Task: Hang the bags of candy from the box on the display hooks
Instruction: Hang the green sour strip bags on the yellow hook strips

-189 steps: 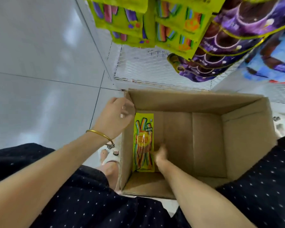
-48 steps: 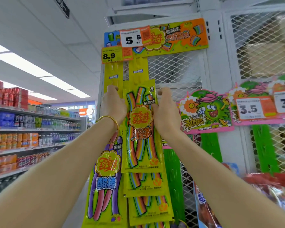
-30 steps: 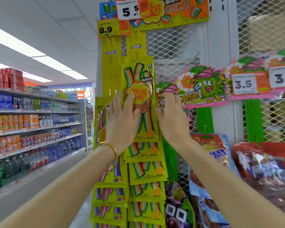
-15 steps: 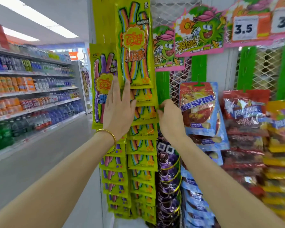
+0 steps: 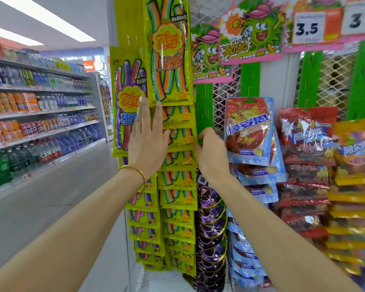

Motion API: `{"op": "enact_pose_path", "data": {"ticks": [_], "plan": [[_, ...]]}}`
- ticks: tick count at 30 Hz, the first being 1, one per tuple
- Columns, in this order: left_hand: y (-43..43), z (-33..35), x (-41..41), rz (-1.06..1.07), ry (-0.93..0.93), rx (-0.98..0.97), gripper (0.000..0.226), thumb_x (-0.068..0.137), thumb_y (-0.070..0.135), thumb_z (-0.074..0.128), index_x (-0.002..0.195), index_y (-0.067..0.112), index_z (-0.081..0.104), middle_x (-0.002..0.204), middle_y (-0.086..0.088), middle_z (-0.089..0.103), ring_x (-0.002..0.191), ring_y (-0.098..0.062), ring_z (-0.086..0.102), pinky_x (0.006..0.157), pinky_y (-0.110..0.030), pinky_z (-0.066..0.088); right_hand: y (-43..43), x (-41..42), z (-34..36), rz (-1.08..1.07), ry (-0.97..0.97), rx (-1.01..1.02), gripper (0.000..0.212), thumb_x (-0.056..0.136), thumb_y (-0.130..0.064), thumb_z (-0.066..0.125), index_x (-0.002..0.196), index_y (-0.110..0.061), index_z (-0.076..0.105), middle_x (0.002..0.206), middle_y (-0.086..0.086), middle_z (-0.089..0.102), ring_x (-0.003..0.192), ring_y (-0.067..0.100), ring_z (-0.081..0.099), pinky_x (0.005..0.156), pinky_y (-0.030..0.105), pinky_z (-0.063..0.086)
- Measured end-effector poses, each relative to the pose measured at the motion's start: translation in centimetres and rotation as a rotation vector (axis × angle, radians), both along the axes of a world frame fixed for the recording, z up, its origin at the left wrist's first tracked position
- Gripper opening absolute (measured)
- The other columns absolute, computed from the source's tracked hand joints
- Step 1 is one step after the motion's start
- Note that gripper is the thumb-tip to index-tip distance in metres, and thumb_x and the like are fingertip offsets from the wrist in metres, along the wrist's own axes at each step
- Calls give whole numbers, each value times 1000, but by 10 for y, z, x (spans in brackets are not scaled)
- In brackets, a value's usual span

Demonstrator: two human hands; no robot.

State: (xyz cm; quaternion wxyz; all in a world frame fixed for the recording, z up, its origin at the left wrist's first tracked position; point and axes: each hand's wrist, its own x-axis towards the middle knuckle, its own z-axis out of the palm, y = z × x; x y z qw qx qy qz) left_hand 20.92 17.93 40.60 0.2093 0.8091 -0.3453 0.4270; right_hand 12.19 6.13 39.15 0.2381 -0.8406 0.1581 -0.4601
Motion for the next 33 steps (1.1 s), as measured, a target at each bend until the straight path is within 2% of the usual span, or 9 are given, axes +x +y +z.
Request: {"op": "enact_pose_path", "data": {"ticks": [8,14,17,20,22,24,27,32,33], "plan": [[-12,-30,-29,-78,-25,-17,63,97,36,32,148,9,9,156,-15,-4,145,-27,-2,117,-37,7,7,-33,-30,25,-122,-94,19,92,-11,52,110,-9,51,112,7,49,88,29,55,72,44,47],[-62,-66,-76,-391,-21,97,58,96,31,24,146,3,14,156,-16,6,145,-23,6,117,-30,9,-41,-90,-69,-343,-374,-101,28,86,2,56,113,-6,58,113,14,54,102,31,48,75,31,40],[-90,-69,-86,-446,141,76,55,97,16,25,146,1,7,156,-14,3,145,-25,4,118,-32,11,-65,-108,-81,-387,-250,-57,39,88,3,51,128,-2,49,128,19,45,115,35,41,87,42,43],[-107,-70,-87,-407,336,26,62,89,-3,25,147,2,2,156,-14,-4,144,-29,0,118,-34,8,-76,-116,-82,-303,-55,30,54,92,3,44,143,-6,29,145,14,32,131,29,29,102,38,34],[-111,-74,-87,-433,355,55,68,85,-10,24,146,1,-4,156,-14,-7,145,-25,-5,113,-19,-1,-81,-115,-83,-267,36,49,61,93,4,43,148,-9,19,147,12,31,132,28,30,105,38,35],[-110,-73,-94,-493,465,3,74,85,-14,30,147,6,-6,157,-9,-6,145,-19,-5,96,-2,-5,-83,-112,-84,-262,67,60,65,92,4,43,149,-10,15,143,12,37,127,30,36,101,43,40],[-109,-73,-100,-542,526,-42,76,86,-15,30,147,10,-6,157,-6,-5,144,-16,-5,83,9,-6,-81,-109,-87,-308,82,53,63,93,1,42,148,-9,14,139,12,42,125,31,36,99,44,39],[-106,-76,-102,-554,446,-89,72,86,-11,35,147,7,1,156,-11,1,145,-24,6,109,-16,6,-70,-107,-92,-287,32,22,55,94,-4,40,146,-7,20,131,13,49,127,31,34,99,42,37],[-105,-78,-102,-543,445,-72,71,87,-12,35,147,5,0,156,-12,1,145,-24,4,109,-14,3,-67,-106,-94,-271,24,25,55,94,-4,41,146,-7,22,131,12,49,128,30,33,98,43,38]]}}
